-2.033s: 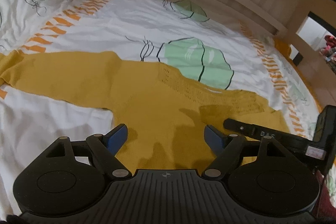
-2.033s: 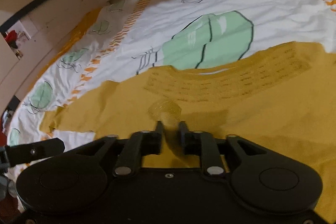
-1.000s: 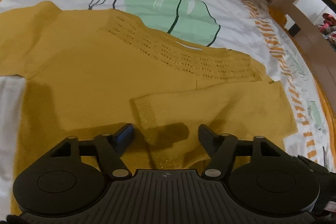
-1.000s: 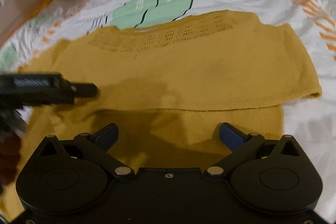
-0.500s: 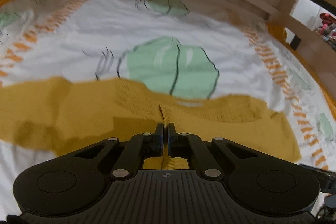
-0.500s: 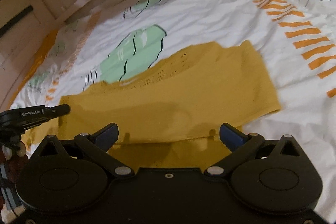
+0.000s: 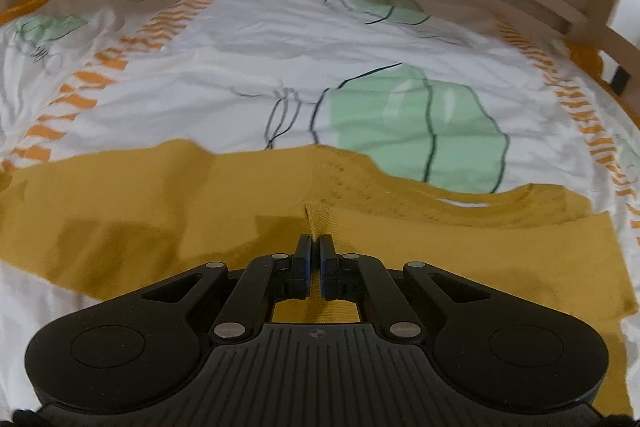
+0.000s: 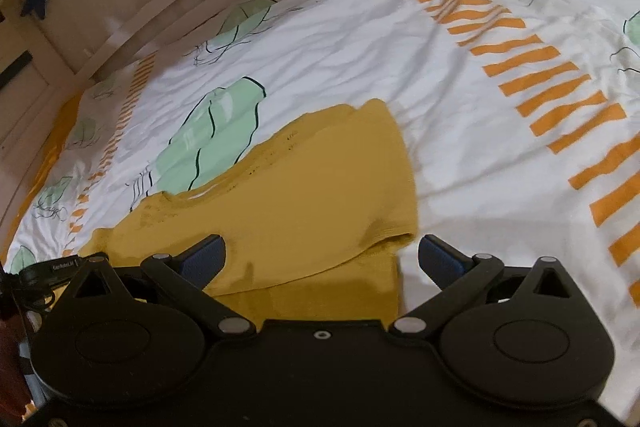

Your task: Fold small clothes

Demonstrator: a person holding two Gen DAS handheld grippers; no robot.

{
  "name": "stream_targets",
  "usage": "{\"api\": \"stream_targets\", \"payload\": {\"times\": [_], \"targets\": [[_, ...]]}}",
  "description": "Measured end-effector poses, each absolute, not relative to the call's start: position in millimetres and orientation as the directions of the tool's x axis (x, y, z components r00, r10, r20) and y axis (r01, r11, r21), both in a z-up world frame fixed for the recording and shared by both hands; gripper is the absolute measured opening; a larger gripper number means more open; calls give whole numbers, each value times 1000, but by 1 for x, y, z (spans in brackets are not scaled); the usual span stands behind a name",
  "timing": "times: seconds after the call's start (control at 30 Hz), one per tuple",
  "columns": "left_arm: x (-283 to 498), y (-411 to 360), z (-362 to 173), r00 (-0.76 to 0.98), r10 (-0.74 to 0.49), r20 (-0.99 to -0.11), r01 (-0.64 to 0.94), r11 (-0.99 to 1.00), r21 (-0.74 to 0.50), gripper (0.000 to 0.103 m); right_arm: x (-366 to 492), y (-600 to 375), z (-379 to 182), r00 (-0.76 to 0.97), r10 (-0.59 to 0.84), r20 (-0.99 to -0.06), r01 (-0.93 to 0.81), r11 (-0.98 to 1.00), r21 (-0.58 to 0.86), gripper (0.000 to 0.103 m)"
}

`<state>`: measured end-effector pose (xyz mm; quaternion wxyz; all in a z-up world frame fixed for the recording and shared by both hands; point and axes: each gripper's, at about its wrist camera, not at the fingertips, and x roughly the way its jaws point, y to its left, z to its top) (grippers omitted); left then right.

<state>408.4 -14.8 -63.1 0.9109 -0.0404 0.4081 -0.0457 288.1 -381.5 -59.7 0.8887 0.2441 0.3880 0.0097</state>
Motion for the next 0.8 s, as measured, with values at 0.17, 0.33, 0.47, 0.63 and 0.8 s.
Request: {"api": "stream_targets", "payload": {"times": [0.17,0.33,0.47,0.63,0.8], "targets": [[410,-4,-63,695,-36,-718,-4,999,-54,4,288,-379,-61,695,205,-689,167,886,433,102],[414,6,-70,680,-43,-732,-22,997,-79,6,290,-383,-68,688,198,-698,184,883,432,102],[415,2,-80,632,-150,-760,43,986,-159,8,289,-387,-69,691,201,-695,192,875,444,102],[418,6,-94,585,-248,-772,61,963,-263,10,290,-384,-67,695,211,-687,183,873,452,102],[419,7,-102,561,-310,-767,75,942,-326,36,291,-383,-69,691,231,-685,179,864,472,102]]}}
